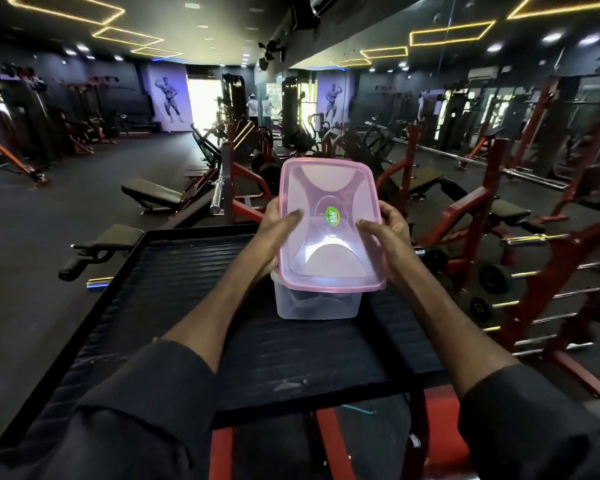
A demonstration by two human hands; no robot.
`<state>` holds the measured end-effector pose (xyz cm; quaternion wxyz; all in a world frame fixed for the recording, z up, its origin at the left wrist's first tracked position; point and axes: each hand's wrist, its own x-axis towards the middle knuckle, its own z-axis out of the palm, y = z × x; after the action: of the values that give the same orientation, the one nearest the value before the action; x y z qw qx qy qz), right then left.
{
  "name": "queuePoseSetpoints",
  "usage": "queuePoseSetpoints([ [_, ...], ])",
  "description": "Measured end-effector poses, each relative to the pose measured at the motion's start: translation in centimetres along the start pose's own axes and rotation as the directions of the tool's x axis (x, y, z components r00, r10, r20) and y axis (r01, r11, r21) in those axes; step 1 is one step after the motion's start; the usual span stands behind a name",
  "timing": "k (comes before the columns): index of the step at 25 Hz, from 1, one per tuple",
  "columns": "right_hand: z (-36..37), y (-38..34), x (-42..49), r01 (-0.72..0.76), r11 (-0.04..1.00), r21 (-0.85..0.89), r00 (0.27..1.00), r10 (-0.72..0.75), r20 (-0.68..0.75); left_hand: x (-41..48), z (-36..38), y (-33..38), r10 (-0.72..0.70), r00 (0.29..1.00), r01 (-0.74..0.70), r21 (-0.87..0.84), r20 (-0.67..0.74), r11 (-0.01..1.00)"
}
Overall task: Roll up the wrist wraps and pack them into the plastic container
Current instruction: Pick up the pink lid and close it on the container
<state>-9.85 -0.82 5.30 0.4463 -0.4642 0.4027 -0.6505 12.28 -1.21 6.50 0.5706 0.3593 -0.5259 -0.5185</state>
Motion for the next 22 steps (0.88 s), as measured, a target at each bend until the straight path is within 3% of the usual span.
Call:
queuePoseSetpoints([
  [4, -1.2, 1.9, 1.1, -0.114, 0.993, 0.039, 0.993, 0.114, -0.009, 1.8, -0.5, -2.1, -0.033, 0.997, 0.004, 0.364, 0.073, 0.931],
  [6, -1.6, 2.6, 2.2, -0.252, 0.967, 0.043, 0.968, 0.252, -0.012, 4.6, -1.1, -4.0, -0.045, 0.999, 0.033, 0.412, 0.02, 0.911],
  [9, -0.7, 3.0, 3.2, -0.461, 0.887, -0.021, 0.887, 0.461, -0.012, 4.8, -0.9, -3.0, -0.115, 0.993, 0.108, 0.336, 0.0, 0.936],
  [13, 1.8, 3.6, 3.3, -0.382, 0.894, -0.233, 0.912, 0.405, 0.059, 4.6, -3.3, -3.8, -0.143, 0.99, 0.142, 0.227, -0.014, 0.963],
  [16, 2.2, 4.3, 2.8, -0.277, 0.928, -0.248, 0.923, 0.329, 0.201, 3.6, -4.8, -5.4, -0.157, 0.987, 0.161, 0.201, -0.036, 0.966],
  [22, 2.2, 5.2, 3.5, -0.225, 0.919, -0.323, 0.947, 0.285, 0.15, 3.3, -4.6, -6.0, -0.185, 0.978, 0.19, 0.054, -0.097, 0.98],
])
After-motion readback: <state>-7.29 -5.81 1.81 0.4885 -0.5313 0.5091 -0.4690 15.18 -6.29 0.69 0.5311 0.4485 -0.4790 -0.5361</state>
